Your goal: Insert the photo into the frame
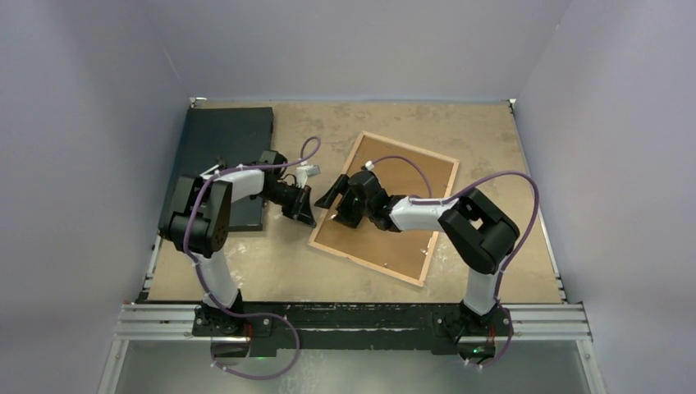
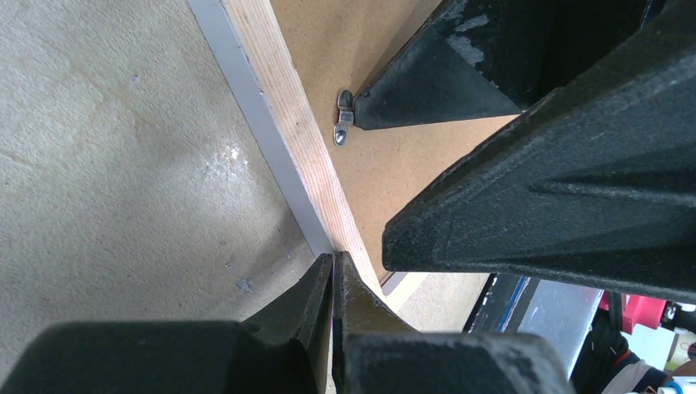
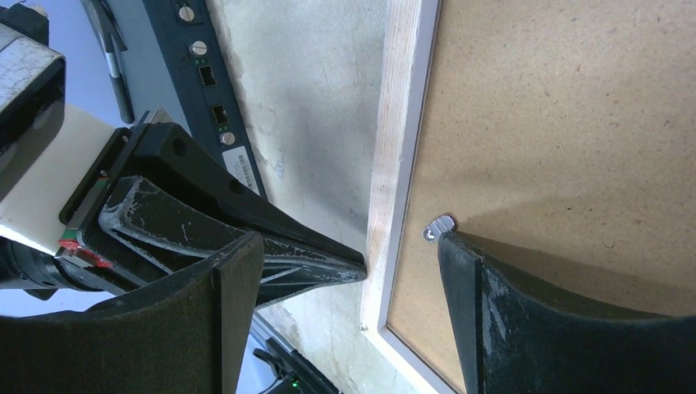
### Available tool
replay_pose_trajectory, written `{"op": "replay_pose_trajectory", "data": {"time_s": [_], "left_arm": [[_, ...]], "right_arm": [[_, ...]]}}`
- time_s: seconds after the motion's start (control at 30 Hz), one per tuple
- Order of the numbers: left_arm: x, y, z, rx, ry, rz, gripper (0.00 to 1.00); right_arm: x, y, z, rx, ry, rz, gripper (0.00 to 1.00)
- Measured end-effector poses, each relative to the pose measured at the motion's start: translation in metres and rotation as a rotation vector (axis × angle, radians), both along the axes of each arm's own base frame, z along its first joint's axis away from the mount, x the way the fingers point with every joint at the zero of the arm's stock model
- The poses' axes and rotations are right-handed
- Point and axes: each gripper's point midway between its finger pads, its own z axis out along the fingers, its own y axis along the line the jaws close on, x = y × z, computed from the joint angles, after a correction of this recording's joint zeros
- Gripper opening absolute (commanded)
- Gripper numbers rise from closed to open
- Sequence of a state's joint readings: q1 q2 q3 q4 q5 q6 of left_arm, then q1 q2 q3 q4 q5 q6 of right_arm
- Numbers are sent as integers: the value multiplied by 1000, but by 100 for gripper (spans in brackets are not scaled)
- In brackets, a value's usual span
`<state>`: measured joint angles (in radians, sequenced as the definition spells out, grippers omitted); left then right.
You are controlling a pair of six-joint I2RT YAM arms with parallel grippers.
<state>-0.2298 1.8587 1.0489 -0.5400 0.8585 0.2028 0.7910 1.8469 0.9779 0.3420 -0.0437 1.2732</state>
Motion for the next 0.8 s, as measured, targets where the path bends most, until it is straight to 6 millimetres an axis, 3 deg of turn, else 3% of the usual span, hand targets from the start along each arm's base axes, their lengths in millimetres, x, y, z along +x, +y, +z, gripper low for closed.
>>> {"op": "replay_pose_trajectory", "data": {"time_s": [0.8], "left_arm": [[0, 0, 1, 3, -6, -4, 0]], "right_arm": [[6, 11, -1, 35, -29, 36, 75]]}}
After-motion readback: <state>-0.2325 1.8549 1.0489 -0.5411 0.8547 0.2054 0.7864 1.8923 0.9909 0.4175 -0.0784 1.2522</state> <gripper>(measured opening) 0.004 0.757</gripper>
